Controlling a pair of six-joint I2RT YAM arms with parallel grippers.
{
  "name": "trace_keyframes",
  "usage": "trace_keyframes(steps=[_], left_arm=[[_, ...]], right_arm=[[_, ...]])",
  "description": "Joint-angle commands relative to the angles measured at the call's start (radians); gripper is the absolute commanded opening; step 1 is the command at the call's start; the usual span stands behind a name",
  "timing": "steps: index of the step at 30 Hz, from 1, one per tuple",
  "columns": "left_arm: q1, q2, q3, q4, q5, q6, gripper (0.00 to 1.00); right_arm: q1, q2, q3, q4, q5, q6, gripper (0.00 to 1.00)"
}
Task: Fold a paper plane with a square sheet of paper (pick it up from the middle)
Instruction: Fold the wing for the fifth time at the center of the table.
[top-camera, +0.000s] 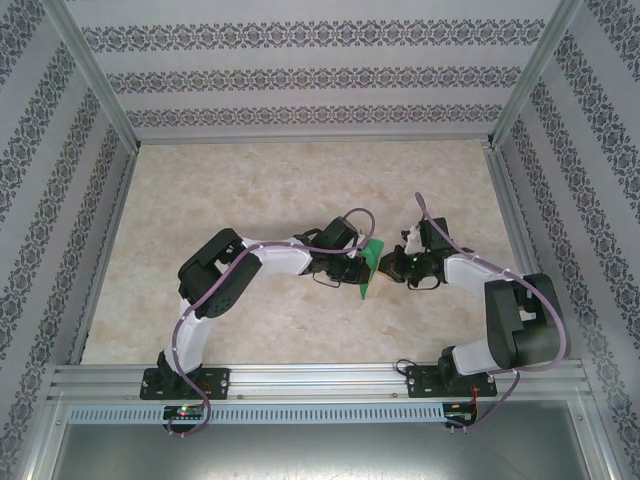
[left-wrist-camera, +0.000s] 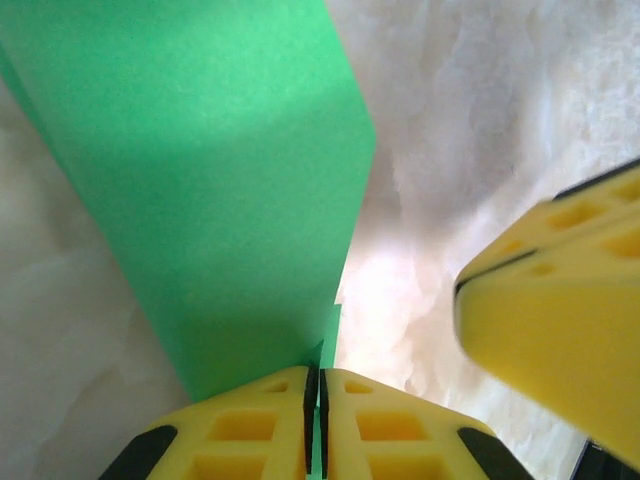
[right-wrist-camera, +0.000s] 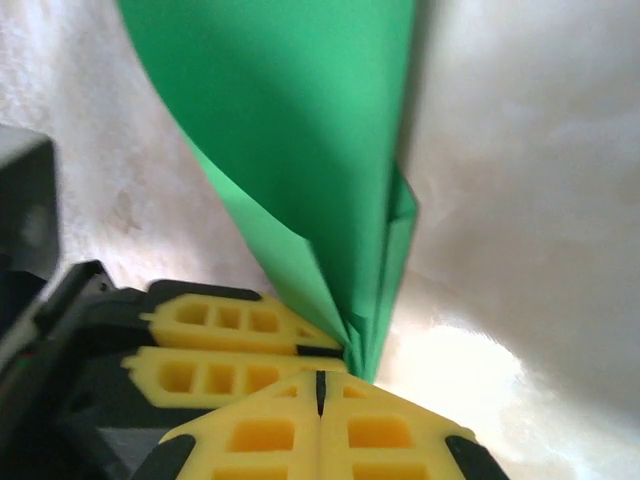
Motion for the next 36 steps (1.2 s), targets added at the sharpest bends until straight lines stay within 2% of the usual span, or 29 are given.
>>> trace_keyframes(steps=[1, 20, 36], left_arm=[[0.001, 0.020, -0.012, -0.033, 0.019, 0.055, 0.15], [0.001, 0.025, 0.003, -0.074, 0.034, 0.125, 0.13], [0.001, 0.022, 0.020, -0.099, 0.067, 0.158, 0.14]], right_arm=[[-0.017, 0.028, 0.051, -0.017, -0.030, -0.041, 0.07], [-0.003, 0.188, 0.142, 0.047, -0.103, -0.034, 0.08], [0.010, 0.258, 0.169, -0.064, 0.058, -0.105, 0.07]])
